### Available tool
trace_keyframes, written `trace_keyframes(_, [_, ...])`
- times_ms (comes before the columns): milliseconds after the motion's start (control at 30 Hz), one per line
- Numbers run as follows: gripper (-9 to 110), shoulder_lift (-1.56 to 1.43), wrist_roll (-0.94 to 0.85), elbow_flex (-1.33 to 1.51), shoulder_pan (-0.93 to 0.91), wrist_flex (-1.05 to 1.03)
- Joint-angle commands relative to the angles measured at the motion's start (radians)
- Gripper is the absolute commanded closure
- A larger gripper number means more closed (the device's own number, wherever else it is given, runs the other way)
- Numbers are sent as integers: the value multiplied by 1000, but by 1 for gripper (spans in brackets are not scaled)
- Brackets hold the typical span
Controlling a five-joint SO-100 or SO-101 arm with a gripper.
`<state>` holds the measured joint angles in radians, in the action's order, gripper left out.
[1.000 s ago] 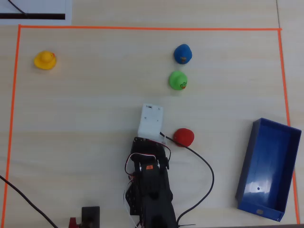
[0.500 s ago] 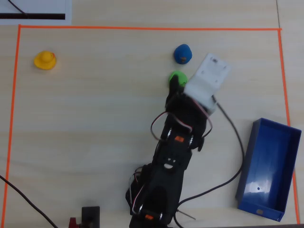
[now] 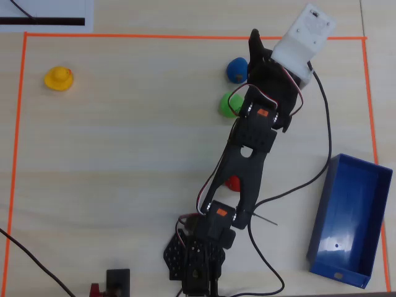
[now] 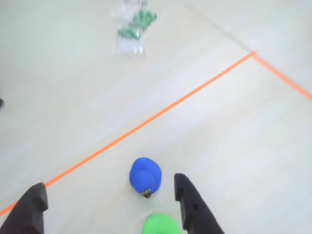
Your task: Grasp blue duck and put it into box.
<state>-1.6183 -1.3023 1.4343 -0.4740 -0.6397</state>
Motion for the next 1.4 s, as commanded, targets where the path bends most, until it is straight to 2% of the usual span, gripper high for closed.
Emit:
trace_keyframes(0, [65, 137, -11, -25, 29, 129])
trace_keyframes(433, [66, 534, -25, -160, 75, 218])
trace_keyframes(1033, [67, 588, -97, -3, 64, 285])
trace_keyframes(1067, [69, 591, -92, -3, 66, 291])
trace_keyframes(1167, [96, 601, -83, 12, 66, 344])
trace_keyframes(1200, [101, 601, -81, 15, 66, 353])
trace_keyframes(1367, [101, 541, 2, -41, 43, 268])
